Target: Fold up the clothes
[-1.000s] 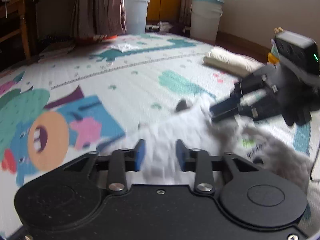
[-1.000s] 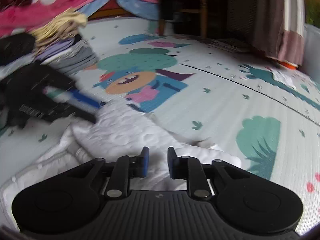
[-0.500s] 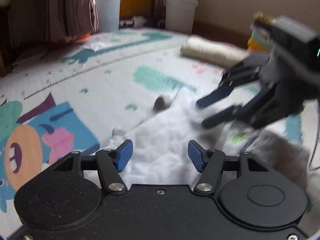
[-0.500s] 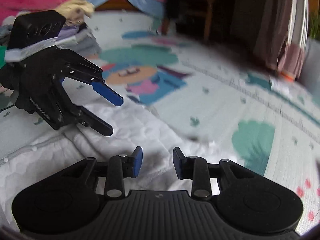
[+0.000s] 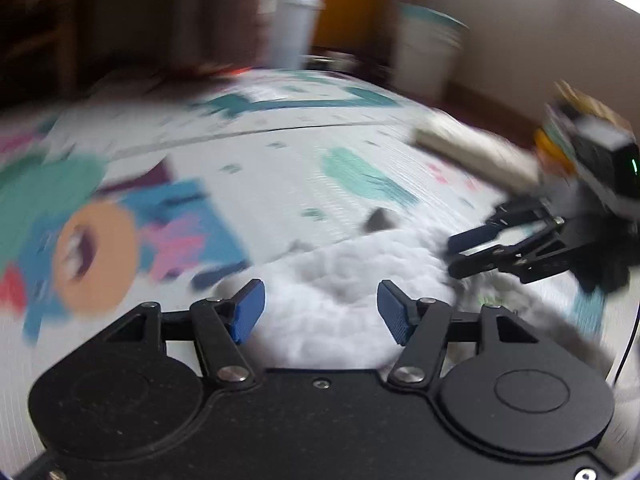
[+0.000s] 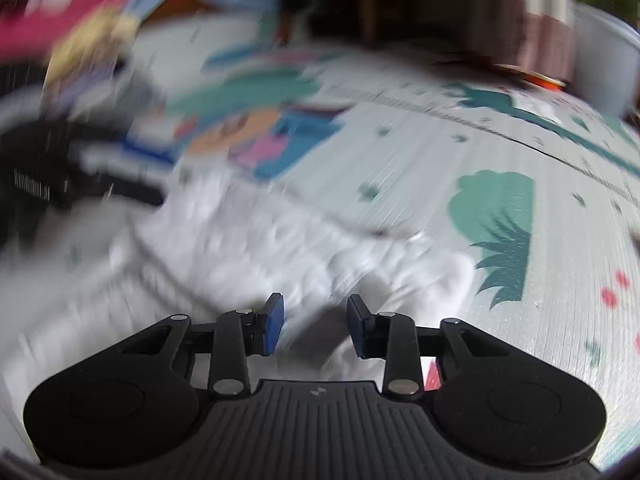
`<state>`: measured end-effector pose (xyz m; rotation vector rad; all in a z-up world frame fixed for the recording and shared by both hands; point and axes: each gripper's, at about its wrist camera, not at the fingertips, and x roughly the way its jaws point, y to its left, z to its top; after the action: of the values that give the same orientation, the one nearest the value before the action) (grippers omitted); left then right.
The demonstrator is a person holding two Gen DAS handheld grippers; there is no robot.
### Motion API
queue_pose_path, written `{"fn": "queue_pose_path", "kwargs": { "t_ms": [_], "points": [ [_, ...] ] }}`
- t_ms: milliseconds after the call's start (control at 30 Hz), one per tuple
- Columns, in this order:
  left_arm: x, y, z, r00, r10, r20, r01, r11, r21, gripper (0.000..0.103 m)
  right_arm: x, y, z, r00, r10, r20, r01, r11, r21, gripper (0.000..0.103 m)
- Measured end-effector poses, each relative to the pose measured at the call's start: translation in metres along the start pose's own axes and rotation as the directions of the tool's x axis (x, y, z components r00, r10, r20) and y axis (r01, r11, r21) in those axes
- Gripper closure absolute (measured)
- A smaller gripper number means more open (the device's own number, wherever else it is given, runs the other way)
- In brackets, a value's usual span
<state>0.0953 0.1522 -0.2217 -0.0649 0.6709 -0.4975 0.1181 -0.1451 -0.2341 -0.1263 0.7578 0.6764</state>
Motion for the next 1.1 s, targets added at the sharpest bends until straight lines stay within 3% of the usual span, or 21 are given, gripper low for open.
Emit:
{"fn": "queue_pose_path", "kwargs": {
  "t_ms": [67,100,167,200,233,267,333,433,500,600,667,733,867,933,1000,1033,1100],
  "points": [
    [0.004,0.005,-0.004,1.0,0.011,-0.023,-0.011,0.999,-0.031,0.041,0.002,-0.013,0.005,1.0,-0.009,0.012,0.008,0.995,0.101,0.043],
    [0.007,0.004,-0.005,0.999,0.01,-0.032,-0.011,1.0,-0.026,0.041,0.006,-0.02,0.008,1.0,-0.001,0.001,0.0,0.987,0.158,0.041],
    [0.012,0.0,-0.007,0.999,0.003,-0.043,-0.004,1.0,-0.015,0.041,0.016,-0.029,0.013,0.999,0.035,-0.013,-0.032,0.975,0.219,0.046],
    [0.011,-0.001,-0.008,0.999,0.003,-0.05,-0.003,1.0,-0.011,0.041,0.02,-0.03,0.014,0.998,0.052,-0.025,-0.045,0.974,0.223,0.064],
    [0.009,-0.002,-0.01,0.999,0.005,-0.053,-0.005,1.0,-0.008,0.041,0.023,-0.03,0.015,0.997,0.061,-0.041,-0.051,0.976,0.21,0.09],
    [0.007,-0.003,-0.012,0.998,0.008,-0.055,-0.008,1.0,-0.005,0.041,0.024,-0.028,0.015,0.997,0.067,-0.048,-0.057,0.98,0.189,0.095],
    [0.004,-0.005,-0.015,0.998,0.011,-0.056,-0.011,1.0,0.002,0.041,0.015,-0.025,0.016,0.998,0.065,-0.014,-0.062,0.983,0.175,0.097],
    [0.004,-0.005,-0.018,0.997,0.001,-0.073,0.0,1.0,0.014,0.041,-0.005,-0.032,0.016,0.999,0.051,0.009,-0.051,0.963,0.264,0.097],
    [0.008,-0.006,-0.021,0.996,0.003,-0.091,0.0,1.0,0.032,0.041,0.001,-0.038,0.008,0.997,0.051,-0.065,-0.029,0.955,0.297,0.097],
    [0.007,-0.008,-0.018,0.997,0.014,-0.079,-0.009,0.998,0.056,0.041,0.014,-0.029,0.001,0.992,0.017,-0.124,0.006,0.984,0.181,0.097],
    [0.003,-0.009,-0.013,0.998,0.026,-0.056,-0.021,0.997,0.078,0.041,0.012,-0.027,0.005,0.992,0.0,-0.128,0.024,0.982,0.186,0.096],
    [-0.002,-0.011,-0.007,0.999,0.037,-0.033,-0.034,0.995,0.099,0.041,0.005,-0.026,0.007,0.994,-0.03,-0.108,0.051,0.979,0.199,0.082],
    [0.0,-0.009,0.003,1.0,0.028,-0.002,-0.027,0.992,0.121,0.041,-0.012,-0.008,0.015,0.993,-0.116,0.005,0.115,0.992,0.044,0.078],
    [0.013,-0.007,0.007,1.0,0.006,-0.009,-0.005,0.991,0.136,0.041,-0.012,0.008,0.022,0.996,-0.072,0.06,0.076,0.995,-0.069,0.079],
    [0.029,-0.004,0.008,1.0,-0.01,-0.024,0.013,0.987,0.16,0.041,-0.003,0.024,0.025,0.998,-0.026,0.058,0.035,0.984,-0.177,0.08],
    [0.038,-0.004,0.007,0.999,-0.025,-0.044,0.032,0.984,0.174,0.041,0.004,0.027,0.025,0.999,-0.002,0.039,0.01,0.982,-0.19,0.08],
    [0.057,-0.006,-0.002,0.989,-0.074,-0.129,0.102,0.968,0.228,0.041,0.027,0.016,0.017,0.997,0.016,-0.077,-0.025,0.992,-0.12,0.078]
  ]
}}
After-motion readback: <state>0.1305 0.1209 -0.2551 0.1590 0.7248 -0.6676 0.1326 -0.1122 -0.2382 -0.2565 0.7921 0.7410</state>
